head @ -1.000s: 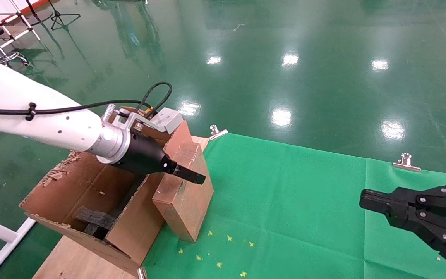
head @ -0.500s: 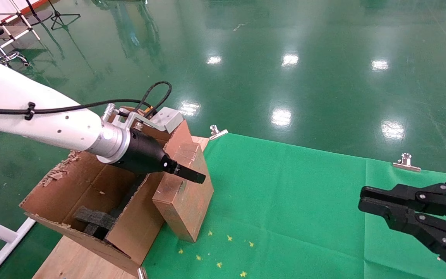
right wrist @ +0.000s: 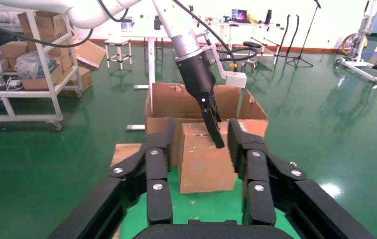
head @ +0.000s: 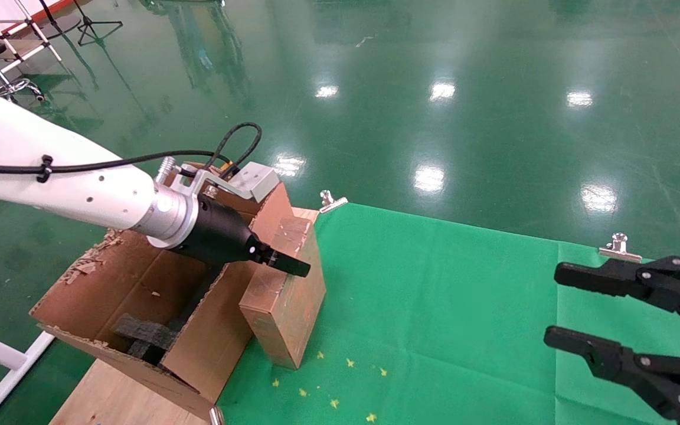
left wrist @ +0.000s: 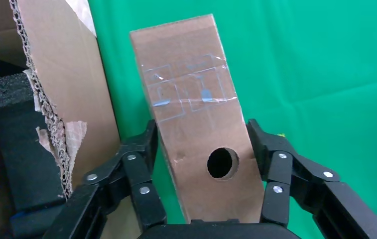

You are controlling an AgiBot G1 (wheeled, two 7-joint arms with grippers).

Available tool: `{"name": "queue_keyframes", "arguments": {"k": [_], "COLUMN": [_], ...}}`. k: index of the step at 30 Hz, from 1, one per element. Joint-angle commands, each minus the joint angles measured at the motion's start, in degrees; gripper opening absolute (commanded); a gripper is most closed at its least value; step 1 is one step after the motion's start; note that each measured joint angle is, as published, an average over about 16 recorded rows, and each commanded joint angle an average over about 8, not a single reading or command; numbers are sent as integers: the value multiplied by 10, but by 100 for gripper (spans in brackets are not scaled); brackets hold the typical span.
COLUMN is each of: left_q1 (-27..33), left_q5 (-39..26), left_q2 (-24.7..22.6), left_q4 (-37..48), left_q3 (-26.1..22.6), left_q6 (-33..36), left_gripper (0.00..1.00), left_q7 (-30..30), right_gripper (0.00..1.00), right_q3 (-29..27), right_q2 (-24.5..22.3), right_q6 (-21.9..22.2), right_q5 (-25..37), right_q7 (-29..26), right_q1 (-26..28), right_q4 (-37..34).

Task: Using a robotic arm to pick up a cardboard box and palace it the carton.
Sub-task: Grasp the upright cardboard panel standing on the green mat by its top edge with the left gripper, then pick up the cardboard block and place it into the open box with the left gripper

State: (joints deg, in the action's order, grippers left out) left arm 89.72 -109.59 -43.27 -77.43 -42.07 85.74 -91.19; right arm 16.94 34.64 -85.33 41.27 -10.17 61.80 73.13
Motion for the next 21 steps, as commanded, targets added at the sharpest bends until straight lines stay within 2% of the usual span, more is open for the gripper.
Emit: {"name": "queue_keyframes", "arguments": {"k": [1, 6, 10, 15, 21], "left_q1": [0, 2, 13, 52, 130], "left_q5": [0, 1, 21, 87, 154], "left_q2": [0, -1, 1, 24, 82], "left_q4": [0, 3, 9, 13, 19], "left_q3": [0, 0, 7, 39, 80], "left_q6": [0, 0, 2, 13, 36], "left_gripper": [0, 0, 0, 0, 0], "left_q7": [0, 3, 29, 109, 214], "right_gripper": [100, 100, 100, 100, 100], "right_q3": [0, 0, 0, 0, 0], "right_q2": [0, 0, 0, 0, 0], "right_q6": [0, 0, 0, 0, 0], "right_q5": [0, 0, 0, 0, 0], "right_q7": [0, 0, 0, 0, 0], "right_q1": [0, 0, 0, 0, 0], "right_q4": [0, 0, 0, 0, 0]}}
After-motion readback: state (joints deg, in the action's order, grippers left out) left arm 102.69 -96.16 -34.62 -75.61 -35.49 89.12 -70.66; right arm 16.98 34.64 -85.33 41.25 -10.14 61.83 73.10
